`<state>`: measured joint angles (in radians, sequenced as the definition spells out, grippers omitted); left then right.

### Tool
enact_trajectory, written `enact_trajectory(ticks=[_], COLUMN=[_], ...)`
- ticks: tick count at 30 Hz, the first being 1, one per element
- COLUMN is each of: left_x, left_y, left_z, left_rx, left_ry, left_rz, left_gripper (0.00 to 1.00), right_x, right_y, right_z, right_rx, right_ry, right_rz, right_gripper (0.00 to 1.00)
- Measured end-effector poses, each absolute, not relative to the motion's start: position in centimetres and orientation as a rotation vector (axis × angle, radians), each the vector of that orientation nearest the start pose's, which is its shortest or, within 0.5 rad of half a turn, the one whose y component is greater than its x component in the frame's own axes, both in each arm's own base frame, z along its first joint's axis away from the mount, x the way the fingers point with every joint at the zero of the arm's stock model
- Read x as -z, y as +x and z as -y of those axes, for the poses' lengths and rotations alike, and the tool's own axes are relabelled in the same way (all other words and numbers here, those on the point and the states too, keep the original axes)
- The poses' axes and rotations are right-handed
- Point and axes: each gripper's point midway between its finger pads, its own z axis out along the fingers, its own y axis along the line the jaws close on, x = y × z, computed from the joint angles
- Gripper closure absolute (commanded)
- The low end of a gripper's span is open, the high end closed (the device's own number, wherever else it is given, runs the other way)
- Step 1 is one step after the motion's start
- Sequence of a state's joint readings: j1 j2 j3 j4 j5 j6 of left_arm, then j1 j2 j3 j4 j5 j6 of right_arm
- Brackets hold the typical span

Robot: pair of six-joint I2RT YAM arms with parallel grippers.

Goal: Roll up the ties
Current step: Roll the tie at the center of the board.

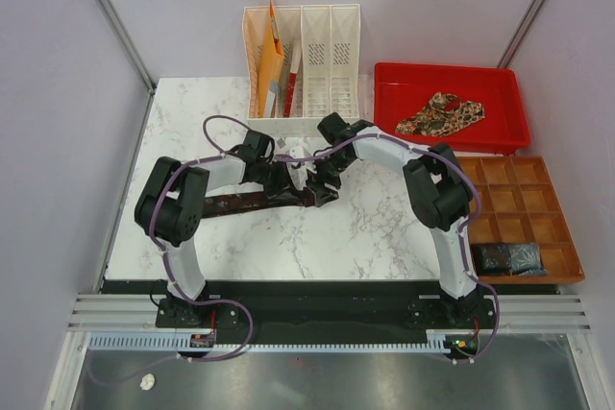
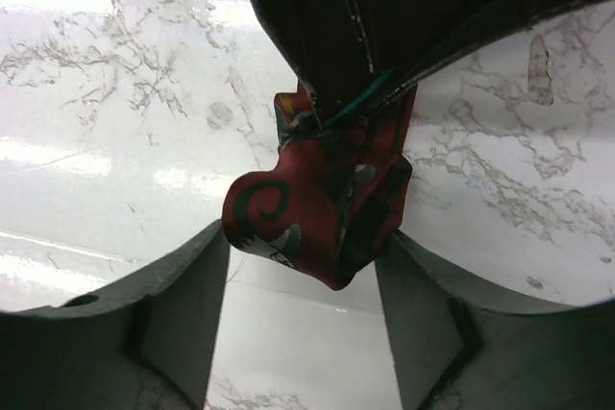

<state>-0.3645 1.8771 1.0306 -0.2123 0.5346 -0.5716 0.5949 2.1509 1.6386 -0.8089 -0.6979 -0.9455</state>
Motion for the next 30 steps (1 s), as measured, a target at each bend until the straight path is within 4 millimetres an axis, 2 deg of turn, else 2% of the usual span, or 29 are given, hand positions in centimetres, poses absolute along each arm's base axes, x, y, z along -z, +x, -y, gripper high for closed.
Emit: enact_trajectory(ticks=[3, 4, 10, 13, 15, 18, 19, 24, 25, 28, 30], left_x=[-1.8, -1.8, -1.8, -1.8, -1.8, -1.8, -1.8, -1.7, -1.7, -1.7, -1.8], left_y=[31.6, 31.6, 31.1, 30.8, 30.8, 30.9, 30.9, 30.7, 30.7, 30.7, 30.7], left_z=[24.0, 24.1, 25.5, 26.3, 26.7, 27.0, 27.0, 27.1, 27.2, 27.2, 27.1], left_rx=[1.011, 1.017, 1.033, 1.052, 1.068, 1.087, 1.089, 1.112, 1.122, 1.158, 1.183], left_ry=[-0.081, -0.077, -0.024, 0.002, 0.009, 0.001, -0.007, -0.037, -0.047, -0.080, -0.101], left_rz=[-2.765, -2.765, -2.768, -2.766, -2.763, -2.766, -2.768, -2.768, -2.766, -2.748, -2.735], left_gripper=[0.98, 0.98, 0.98, 0.98, 0.98, 0.98, 0.98, 0.97, 0.97, 0.92, 0.86], right_x=[-3.8, -3.9, -3.8, -4.0, -4.0, -3.8, -3.8, -3.5, -3.5, -3.3, -3.2], right_y=[31.6, 31.6, 31.2, 30.9, 30.8, 30.6, 30.6, 31.0, 31.2, 31.3, 31.3], right_z=[-32.2, -32.3, -31.7, -31.4, -31.6, -32.2, -32.4, -32.9, -32.9, -32.8, -32.9], right_rx=[-0.897, -0.898, -0.906, -0.902, -0.896, -0.885, -0.875, -0.810, -0.797, -0.775, -0.759], right_ry=[-1.923, -1.918, -1.858, -1.832, -1.819, -1.811, -1.811, -1.799, -1.794, -1.789, -1.796], right_rz=[-1.807, -1.810, -1.882, -1.918, -1.927, -1.928, -1.930, -1.944, -1.951, -1.968, -1.967], right_gripper=[0.58, 0.59, 0.56, 0.49, 0.44, 0.45, 0.47, 0.71, 0.80, 0.96, 1.00])
